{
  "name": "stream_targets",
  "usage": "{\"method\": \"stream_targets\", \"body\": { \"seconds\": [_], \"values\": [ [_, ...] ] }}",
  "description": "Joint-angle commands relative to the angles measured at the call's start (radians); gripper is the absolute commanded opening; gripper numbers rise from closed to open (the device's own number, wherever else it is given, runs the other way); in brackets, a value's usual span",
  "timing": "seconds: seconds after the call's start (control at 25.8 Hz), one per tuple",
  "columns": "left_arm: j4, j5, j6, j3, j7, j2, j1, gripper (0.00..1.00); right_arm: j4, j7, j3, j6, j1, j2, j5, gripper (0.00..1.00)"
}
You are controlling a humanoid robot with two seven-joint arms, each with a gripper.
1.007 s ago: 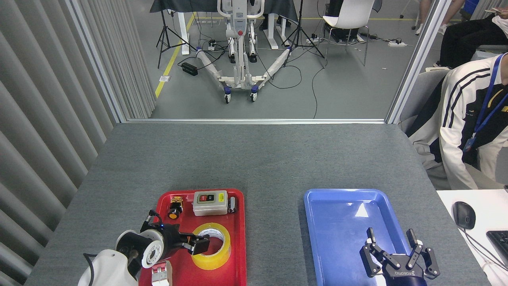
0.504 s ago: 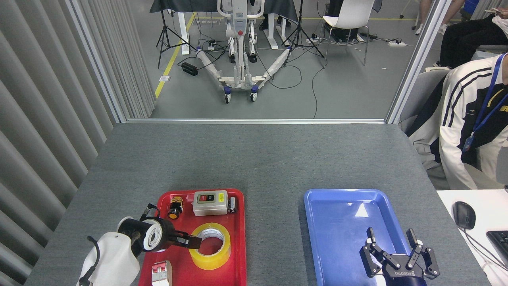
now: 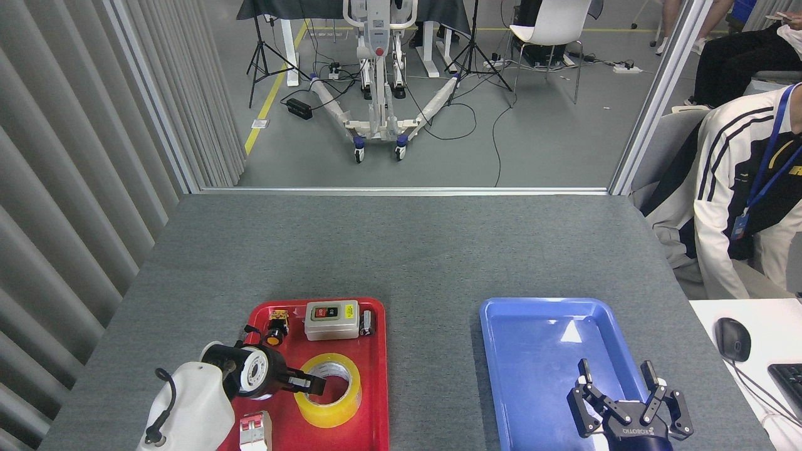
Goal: Place and move tape with both arms
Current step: 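Lift the tape roll with the left gripper toward the blue tray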
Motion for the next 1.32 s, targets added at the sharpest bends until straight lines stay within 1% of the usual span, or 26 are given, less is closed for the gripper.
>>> {"method": "stream_targets", "body": {
  "seconds": [0.0,0.04,0.19,0.27,0.39,0.5,0.62,0.93,0.97,1.05,1.08,1.16,1.28],
  "values": [
    [0.009,0.022,-0.099,0.010,-0.005,-0.003,-0.004,0.09,0.000,0.000,0.000,0.001,0.000,0.001,0.000,1.00],
    [0.011,0.053,-0.167,0.016,-0.005,-0.003,-0.004,0.00,0.000,0.000,0.000,0.001,0.000,0.001,0.002,1.00],
    [0.063,0.168,-0.389,0.096,-0.002,-0.005,-0.008,0.00,0.000,0.000,0.000,0.001,0.000,0.000,0.002,1.00],
    [0.050,0.217,-0.514,0.130,0.008,-0.010,-0.011,0.00,0.000,0.000,0.000,0.001,0.000,0.000,0.002,1.00],
    [-0.014,0.318,-0.741,0.177,0.059,-0.043,-0.013,0.00,0.001,0.000,0.000,0.001,0.000,0.000,0.002,1.00],
    [-0.014,0.337,-0.753,0.203,0.123,-0.102,0.005,0.00,0.001,0.000,0.000,0.001,0.000,0.000,0.002,1.00],
    [-0.011,0.332,-0.753,0.214,0.137,-0.171,0.047,0.00,0.001,0.000,0.000,0.001,0.000,-0.002,0.002,1.00],
    [0.017,0.340,-0.753,0.219,0.136,-0.252,0.068,0.00,0.000,-0.004,0.000,-0.020,0.003,0.001,0.003,1.00],
    [0.017,0.340,-0.753,0.219,0.136,-0.263,0.071,0.00,-0.002,-0.006,-0.002,-0.054,0.005,0.000,0.003,1.00],
    [0.017,0.340,-0.753,0.219,0.136,-0.270,0.073,0.00,-0.006,-0.009,-0.014,-0.180,0.006,-0.007,0.002,1.00],
    [0.017,0.341,-0.753,0.219,0.137,-0.272,0.073,0.00,-0.008,-0.010,-0.021,-0.249,0.009,-0.022,-0.001,1.00],
    [0.017,0.346,-0.753,0.219,0.139,-0.276,0.073,0.00,-0.009,-0.012,-0.071,-0.417,0.018,-0.054,-0.007,1.00],
    [0.017,0.369,-0.753,0.219,0.139,-0.281,0.073,0.00,-0.009,-0.012,-0.121,-0.727,0.040,-0.074,-0.034,1.00]
  ]
}}
